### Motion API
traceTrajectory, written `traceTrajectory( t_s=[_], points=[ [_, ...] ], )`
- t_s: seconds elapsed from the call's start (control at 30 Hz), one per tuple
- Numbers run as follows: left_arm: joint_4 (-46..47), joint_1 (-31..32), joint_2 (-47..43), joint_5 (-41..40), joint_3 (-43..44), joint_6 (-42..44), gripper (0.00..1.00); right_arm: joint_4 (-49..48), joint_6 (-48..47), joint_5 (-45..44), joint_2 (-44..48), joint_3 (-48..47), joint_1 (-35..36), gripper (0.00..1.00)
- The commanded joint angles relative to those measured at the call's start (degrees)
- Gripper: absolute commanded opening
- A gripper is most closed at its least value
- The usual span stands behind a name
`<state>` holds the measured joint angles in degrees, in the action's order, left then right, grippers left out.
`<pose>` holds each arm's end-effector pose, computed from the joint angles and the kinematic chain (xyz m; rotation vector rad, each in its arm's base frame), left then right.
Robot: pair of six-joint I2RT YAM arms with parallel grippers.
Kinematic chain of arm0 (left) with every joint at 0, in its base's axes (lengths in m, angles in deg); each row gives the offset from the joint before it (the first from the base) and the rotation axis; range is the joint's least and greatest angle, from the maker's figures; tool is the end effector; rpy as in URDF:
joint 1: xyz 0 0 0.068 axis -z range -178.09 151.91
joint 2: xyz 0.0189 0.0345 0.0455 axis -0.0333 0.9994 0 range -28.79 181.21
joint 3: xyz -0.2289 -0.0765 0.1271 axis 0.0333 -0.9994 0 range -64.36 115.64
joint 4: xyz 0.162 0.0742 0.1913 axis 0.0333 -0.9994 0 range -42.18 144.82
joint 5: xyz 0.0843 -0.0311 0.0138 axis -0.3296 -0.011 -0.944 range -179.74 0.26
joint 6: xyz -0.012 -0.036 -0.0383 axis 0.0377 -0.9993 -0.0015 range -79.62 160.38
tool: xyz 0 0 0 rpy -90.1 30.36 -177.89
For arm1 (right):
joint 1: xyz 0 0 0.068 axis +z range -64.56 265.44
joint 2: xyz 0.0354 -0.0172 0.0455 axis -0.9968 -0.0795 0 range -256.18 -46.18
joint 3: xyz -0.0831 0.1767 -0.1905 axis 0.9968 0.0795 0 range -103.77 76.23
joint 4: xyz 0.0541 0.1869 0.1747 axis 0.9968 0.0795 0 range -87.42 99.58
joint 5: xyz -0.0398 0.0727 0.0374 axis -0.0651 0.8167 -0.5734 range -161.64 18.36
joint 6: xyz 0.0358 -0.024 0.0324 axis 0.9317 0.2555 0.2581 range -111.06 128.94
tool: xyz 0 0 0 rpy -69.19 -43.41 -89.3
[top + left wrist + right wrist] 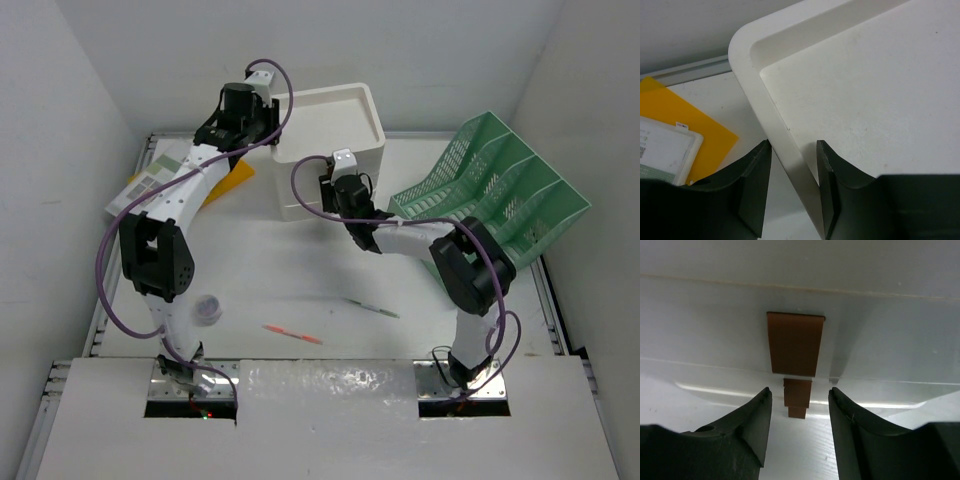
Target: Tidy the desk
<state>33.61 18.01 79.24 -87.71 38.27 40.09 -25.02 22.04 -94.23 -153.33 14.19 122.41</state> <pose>0.4312 -0.1259 0.3520 0.3028 2.0192 -0.2154 0.3399 0.2388 0.2024 -0.1168 1.8553 0.2377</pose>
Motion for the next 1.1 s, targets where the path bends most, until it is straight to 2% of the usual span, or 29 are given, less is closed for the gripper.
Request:
traceTrajectory(
  t_s=[0.0, 0.1, 0.23, 0.33, 0.47, 0.57, 0.67, 0.83, 0.93, 1.03, 1.07],
  points=[
    [-3.7, 2.1, 0.2, 5.2, -1.3, -0.3, 0.00, -5.2, 1.7, -2.3, -1.0, -3.3, 0.1, 0.47],
    [-3.7, 2.1, 0.2, 5.4, -1.4, -0.1, 0.00, -6.4, 1.4, -3.5, -1.8, -3.5, 0.1, 0.42],
    [-3.2, 2.1, 0.2, 4.7, -1.7, 0.0, 0.00, -7.5, 1.7, -5.7, -2.1, -3.2, 0.1, 0.26],
    [-3.1, 2.0, 0.3, 4.6, -1.8, 0.0, 0.00, -6.8, 2.2, -5.8, -2.7, -3.7, 0.0, 0.00],
    [-3.1, 2.0, 0.2, 3.9, -1.9, 0.0, 0.00, -6.3, 2.6, -3.5, -1.5, -1.6, 0.1, 0.00],
    [-2.2, 2.0, -0.4, 3.1, -2.4, 0.0, 0.00, -7.5, 3.5, -1.0, 1.8, 4.8, 0.5, 0.00],
    [-1.6, 2.0, -0.5, 2.8, -2.7, 0.0, 0.00, -7.3, 3.0, 0.9, 8.5, 13.5, 2.3, 0.00],
    [0.0, 1.9, -0.9, 2.0, -3.6, 0.0, 0.00, -5.0, 3.5, 3.1, 17.8, 22.6, 6.1, 0.00],
    [0.5, 1.9, -0.8, 1.5, -4.0, 0.0, 0.00, -1.8, 4.4, 4.0, 23.8, 26.9, 8.1, 0.00],
    [0.1, 1.8, -0.8, 1.8, -4.2, 0.0, 0.00, 6.3, 3.2, 9.5, 28.2, 26.2, 8.5, 0.00],
    [0.2, 1.8, -1.0, 1.9, -4.5, 0.0, 0.01, 11.8, 1.5, 10.8, 29.3, 24.9, 8.5, 0.09]
  ],
)
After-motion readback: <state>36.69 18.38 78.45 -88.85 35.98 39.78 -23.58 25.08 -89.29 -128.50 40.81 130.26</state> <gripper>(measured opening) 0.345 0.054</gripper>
